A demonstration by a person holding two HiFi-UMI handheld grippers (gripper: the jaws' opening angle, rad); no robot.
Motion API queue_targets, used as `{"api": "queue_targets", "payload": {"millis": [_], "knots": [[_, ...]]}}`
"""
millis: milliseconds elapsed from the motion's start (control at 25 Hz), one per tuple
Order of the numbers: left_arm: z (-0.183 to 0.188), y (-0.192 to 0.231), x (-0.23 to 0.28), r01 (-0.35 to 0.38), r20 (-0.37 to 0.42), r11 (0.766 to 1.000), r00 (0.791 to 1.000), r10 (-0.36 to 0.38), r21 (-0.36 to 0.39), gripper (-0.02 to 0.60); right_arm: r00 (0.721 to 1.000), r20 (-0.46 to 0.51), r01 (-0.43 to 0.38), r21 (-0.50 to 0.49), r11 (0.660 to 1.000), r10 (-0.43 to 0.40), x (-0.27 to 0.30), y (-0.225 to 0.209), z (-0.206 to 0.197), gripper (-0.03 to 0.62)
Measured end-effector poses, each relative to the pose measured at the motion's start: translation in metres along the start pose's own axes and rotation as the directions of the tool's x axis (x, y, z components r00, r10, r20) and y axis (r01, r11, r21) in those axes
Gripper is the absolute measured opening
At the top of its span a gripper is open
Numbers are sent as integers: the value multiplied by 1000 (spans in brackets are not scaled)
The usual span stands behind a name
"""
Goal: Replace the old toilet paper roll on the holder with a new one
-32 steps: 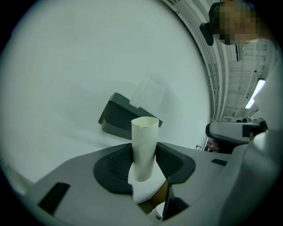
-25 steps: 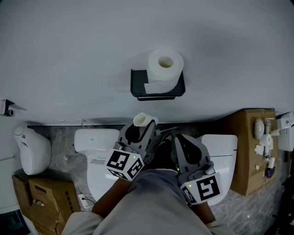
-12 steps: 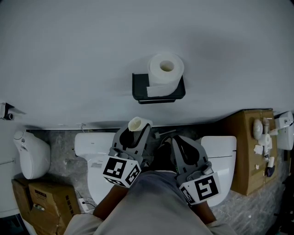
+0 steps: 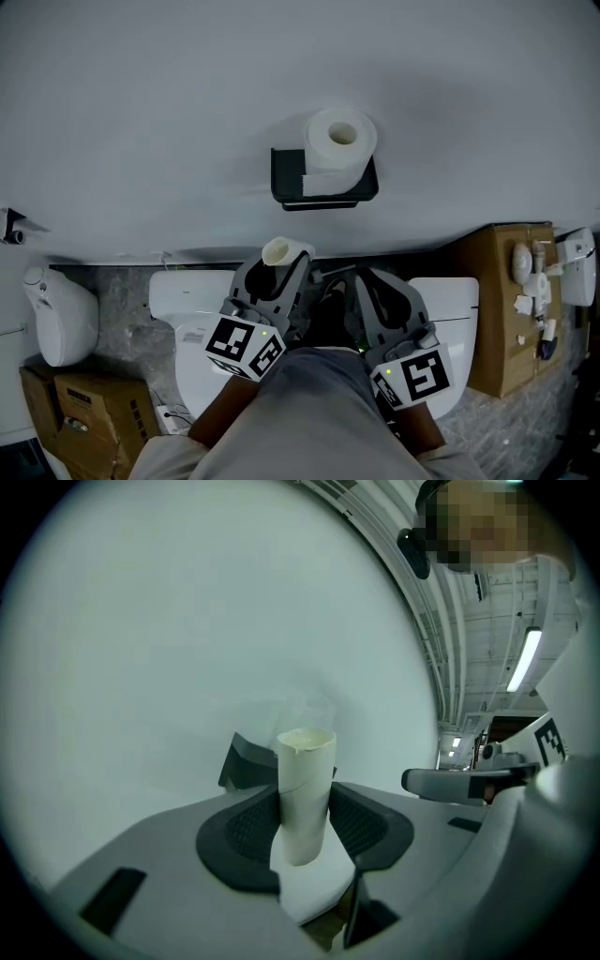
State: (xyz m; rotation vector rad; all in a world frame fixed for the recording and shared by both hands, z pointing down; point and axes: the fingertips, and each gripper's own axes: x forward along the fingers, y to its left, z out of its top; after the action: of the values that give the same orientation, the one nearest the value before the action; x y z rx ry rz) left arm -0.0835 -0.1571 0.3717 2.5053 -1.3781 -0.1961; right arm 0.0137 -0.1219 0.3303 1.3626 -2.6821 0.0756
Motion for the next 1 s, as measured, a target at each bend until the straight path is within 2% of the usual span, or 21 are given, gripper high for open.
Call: {"api": "queue_targets", "payload": {"millis": [200,360,480,720,840,1000], "knots": [[-3,-13,2,45,0,999,999,-45,-15,161,1000,16,-6,-86,996,7,11,-23,18,39],[-3,-17,5,57,0,998,998,-57,-18,161,999,3,-44,-151,988,45,28,-31,28,170],[-1,-16,4,45,4,999,999,-45,-22,161,998,-4,-59,-169,984,59,42,-35,33,193],[-1,-12,4,37,3,999,999,-37,-28,161,998,51,-38,-177,983,48,70,-60,53,258],[-3,-11,5,29,-3,999,1000,-29,-32,161,994,58,-85,-170,982,96,82,-69,62,278],[-7,-8,6,27,-11,999,1000,-28,-39,161,979,26,-198,-165,966,204,99,-78,62,305]]}}
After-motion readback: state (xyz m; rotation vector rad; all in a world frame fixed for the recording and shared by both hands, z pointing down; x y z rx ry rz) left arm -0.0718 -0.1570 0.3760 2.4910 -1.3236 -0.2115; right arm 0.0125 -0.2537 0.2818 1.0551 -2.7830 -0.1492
